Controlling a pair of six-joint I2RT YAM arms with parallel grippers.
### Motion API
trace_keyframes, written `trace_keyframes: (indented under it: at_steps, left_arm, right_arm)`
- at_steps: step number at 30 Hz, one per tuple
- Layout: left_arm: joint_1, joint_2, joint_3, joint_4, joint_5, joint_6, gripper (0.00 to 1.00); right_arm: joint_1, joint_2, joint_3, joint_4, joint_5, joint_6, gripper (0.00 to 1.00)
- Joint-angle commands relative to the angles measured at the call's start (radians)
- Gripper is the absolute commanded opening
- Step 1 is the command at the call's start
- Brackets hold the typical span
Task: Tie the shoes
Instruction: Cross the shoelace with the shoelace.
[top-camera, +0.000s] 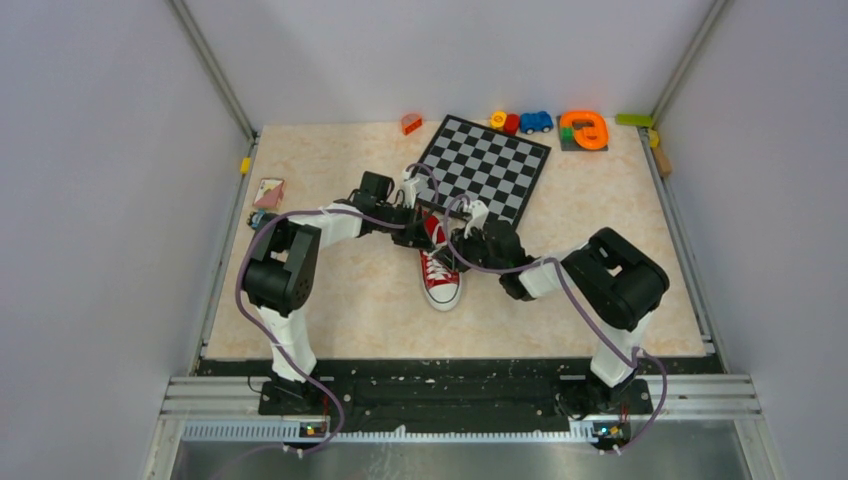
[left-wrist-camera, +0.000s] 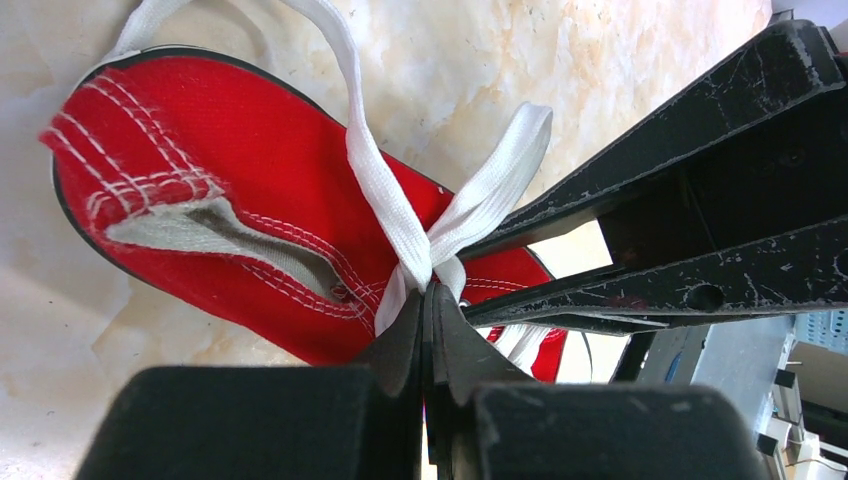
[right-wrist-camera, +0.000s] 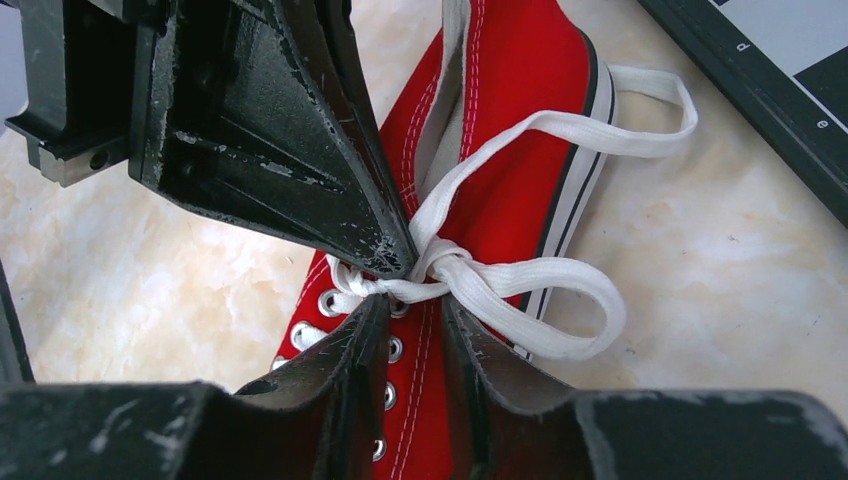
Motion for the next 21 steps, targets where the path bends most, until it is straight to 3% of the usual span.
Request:
trace_keyframes:
  at_steps: [1,6,10,14,17,21]
  left_arm:
    - [0.000,0.004,0.019,-0.054,-0.010,0.028,0.00]
    - [-0.002,0.008,0.011,-0.032,-0.007,0.021,0.00]
    - [-0.002,0.014,0.007,-0.010,0.009,0.012,0.00]
    - [-0.003,0.008,0.000,-0.007,-0.001,0.013,0.00]
    - [-0.002,-0.002,-0.006,-0.005,-0.006,0.016,0.00]
    - [-0.003,-0.011,-0.011,-0.001,-0.005,0.017,0.00]
  right_arm:
    - [0.008,-0.031,0.026,0.060,0.033,0.039,0.28]
    - [0.008,-0.106,-0.004,0.067,0.078,0.171,0.31]
    - [0.000,-0.157,-0.008,-0.023,0.130,0.315,0.35]
    - [0.000,-0.198,0.016,-0.218,0.191,0.519,0.41]
    - [0.001,-0.214,-0.014,-0.235,0.198,0.665,0.41]
    - [0.002,-0.199,0.004,-0.245,0.199,0.733,0.40]
